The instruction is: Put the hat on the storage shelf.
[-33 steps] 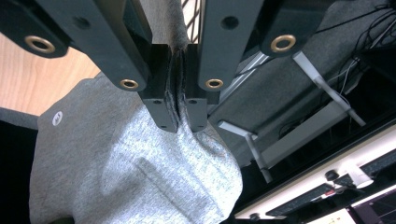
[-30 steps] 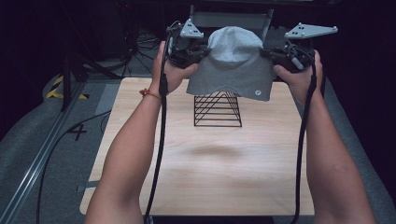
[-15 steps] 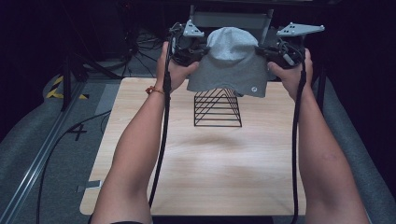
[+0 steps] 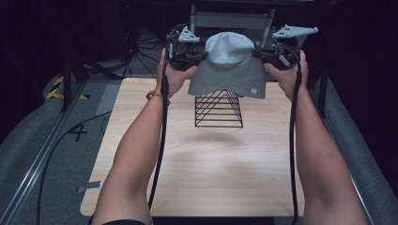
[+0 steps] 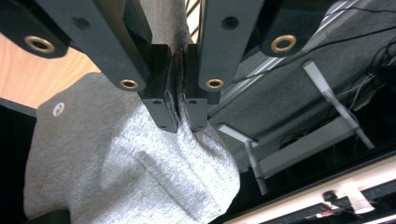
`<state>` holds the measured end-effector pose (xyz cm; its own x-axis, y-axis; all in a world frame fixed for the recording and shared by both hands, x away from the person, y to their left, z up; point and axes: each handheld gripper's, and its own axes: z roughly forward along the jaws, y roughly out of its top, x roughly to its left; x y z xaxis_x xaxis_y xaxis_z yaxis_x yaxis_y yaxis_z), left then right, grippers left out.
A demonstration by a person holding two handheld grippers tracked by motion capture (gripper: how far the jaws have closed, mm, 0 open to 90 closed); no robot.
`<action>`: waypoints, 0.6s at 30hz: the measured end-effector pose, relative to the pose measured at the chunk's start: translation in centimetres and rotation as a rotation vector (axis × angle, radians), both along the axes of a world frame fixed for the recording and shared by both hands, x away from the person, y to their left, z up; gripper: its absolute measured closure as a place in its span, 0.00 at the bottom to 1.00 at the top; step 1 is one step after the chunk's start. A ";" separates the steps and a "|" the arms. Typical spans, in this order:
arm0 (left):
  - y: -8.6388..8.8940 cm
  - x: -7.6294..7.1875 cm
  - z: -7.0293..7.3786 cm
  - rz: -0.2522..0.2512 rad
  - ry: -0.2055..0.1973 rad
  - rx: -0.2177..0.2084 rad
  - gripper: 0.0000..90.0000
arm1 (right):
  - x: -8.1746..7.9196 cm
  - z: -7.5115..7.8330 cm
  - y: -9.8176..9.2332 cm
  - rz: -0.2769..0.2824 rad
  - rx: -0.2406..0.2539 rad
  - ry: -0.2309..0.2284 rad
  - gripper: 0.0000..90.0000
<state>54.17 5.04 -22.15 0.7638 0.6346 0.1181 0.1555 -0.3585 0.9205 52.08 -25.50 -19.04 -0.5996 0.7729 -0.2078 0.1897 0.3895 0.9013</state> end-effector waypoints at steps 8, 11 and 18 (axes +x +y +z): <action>1.4 -1.7 -0.4 -0.041 -0.001 -0.062 0.95 | -1.8 -0.1 -0.5 0.026 0.015 -0.010 0.95; 1.9 -2.4 -0.8 -0.052 -0.003 -0.069 0.94 | -2.4 -0.1 -0.5 0.044 0.026 -0.021 0.95; 2.8 -3.1 -1.3 -0.057 0.002 -0.077 0.94 | -3.3 0.0 0.0 0.064 0.013 -0.031 0.95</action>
<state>51.12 7.89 -23.45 0.7990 0.5973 0.0694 0.1385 -0.2951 0.9454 48.74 -25.55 -19.00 -0.6414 0.7359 -0.2169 0.1371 0.3881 0.9113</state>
